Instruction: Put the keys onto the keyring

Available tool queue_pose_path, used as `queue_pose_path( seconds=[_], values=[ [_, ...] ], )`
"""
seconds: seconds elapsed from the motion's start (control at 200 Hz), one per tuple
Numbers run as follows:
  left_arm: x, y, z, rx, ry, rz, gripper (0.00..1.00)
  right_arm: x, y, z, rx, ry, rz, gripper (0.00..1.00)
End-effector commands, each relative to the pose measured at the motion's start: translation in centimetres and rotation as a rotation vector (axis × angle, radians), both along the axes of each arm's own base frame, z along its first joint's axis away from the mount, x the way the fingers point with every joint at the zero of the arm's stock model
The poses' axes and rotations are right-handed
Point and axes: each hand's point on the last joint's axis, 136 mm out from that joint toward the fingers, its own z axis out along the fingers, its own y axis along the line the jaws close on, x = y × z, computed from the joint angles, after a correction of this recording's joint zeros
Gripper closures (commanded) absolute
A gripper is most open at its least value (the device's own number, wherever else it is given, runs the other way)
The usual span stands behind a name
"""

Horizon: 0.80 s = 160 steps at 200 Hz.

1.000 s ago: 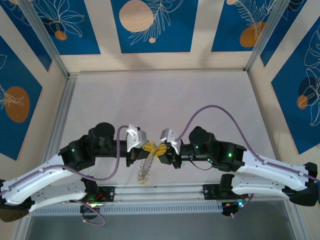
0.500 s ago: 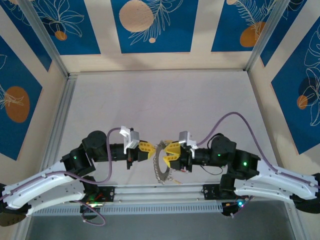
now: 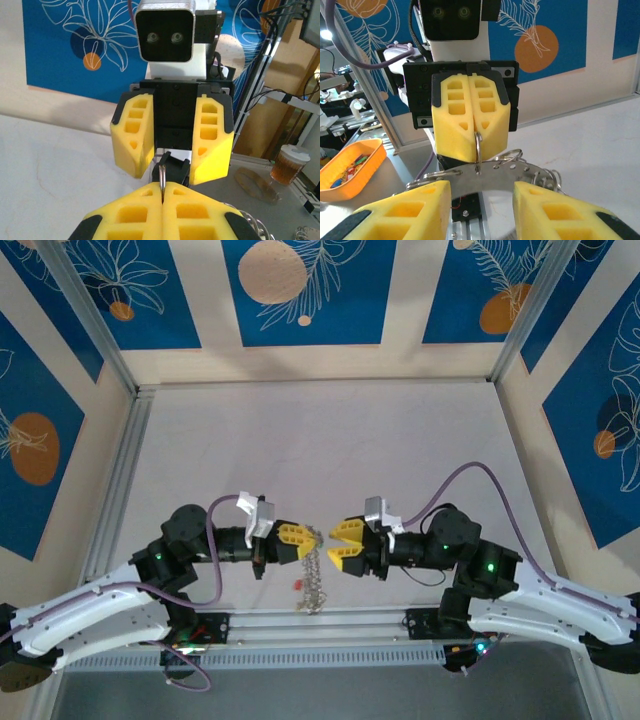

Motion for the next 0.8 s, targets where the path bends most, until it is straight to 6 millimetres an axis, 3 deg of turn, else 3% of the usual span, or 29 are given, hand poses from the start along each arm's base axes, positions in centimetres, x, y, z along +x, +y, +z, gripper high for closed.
queue_pose_path(
  seconds=[0.0,0.275,0.4,0.56,0.795],
  values=[
    [-0.8,0.3,2.6,-0.107,-0.039,-0.042,1.00,-0.3,0.4,1.1,0.049,-0.004,0.033,0.62],
    [-1.0,-0.2,2.3,-0.108,-0.036,-0.072,1.00,0.0,0.9,1.1,0.057,0.005,0.053,0.68],
    [-1.0,-0.3,2.3,-0.107,-0.034,-0.077,1.00,-0.1,0.8,1.2,0.065,0.003,0.061,0.79],
    [-0.8,-0.5,2.2,-0.101,-0.029,-0.073,1.00,-0.3,0.9,1.2,0.058,-0.003,0.078,1.00],
    [0.4,-0.4,0.8,0.040,-0.024,0.008,1.00,-0.3,0.2,1.2,-0.028,-0.048,0.056,1.00]
  ],
)
